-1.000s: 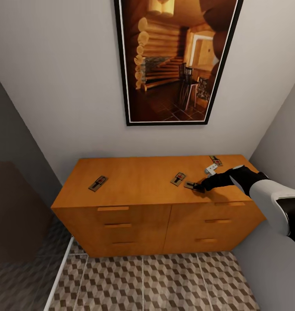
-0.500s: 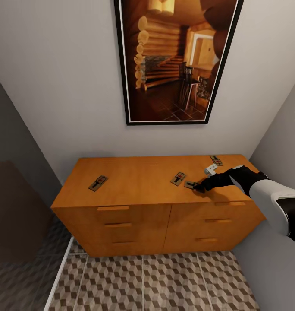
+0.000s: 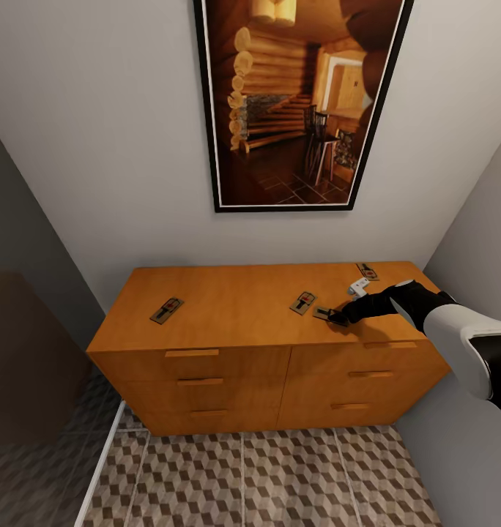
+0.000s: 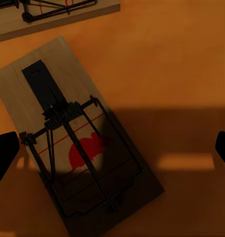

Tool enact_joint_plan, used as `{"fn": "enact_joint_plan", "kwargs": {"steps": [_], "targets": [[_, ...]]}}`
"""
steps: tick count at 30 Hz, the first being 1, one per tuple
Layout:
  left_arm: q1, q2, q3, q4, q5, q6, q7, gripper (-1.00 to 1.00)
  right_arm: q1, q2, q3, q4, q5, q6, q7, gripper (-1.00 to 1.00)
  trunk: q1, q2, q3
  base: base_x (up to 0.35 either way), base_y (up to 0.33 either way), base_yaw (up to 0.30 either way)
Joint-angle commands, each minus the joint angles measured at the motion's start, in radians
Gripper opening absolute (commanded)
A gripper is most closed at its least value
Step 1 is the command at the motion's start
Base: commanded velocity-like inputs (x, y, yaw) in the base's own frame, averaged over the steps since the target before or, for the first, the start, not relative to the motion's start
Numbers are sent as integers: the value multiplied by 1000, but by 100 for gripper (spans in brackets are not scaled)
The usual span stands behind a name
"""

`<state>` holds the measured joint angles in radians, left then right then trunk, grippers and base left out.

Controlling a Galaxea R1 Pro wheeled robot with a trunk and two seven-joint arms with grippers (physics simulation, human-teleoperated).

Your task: Take the four mousetraps from the cabinet in the bathroom and place them on the bathroom floor. Make sure all four end up on the same floor surface, and ensure that at least two of them are either under or directly next to the same bathroom sink.

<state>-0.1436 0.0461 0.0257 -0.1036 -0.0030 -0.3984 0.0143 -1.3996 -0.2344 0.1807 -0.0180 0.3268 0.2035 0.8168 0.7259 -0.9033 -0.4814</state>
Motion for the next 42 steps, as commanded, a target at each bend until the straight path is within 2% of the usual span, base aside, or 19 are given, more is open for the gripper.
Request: {"fn": "enact_joint_plan", "kwargs": {"steps": [1,42], "targets": [[-1,0,2,1,-1,-3,1,100,0,0,8,-2,-8,8,4,100,0,-1,-1,0,0,0],[-1,0,2,1,-2,-3,1,100,-1,0,8,-2,-8,10,4,100,0,-1,-5,0,0,0]]}}
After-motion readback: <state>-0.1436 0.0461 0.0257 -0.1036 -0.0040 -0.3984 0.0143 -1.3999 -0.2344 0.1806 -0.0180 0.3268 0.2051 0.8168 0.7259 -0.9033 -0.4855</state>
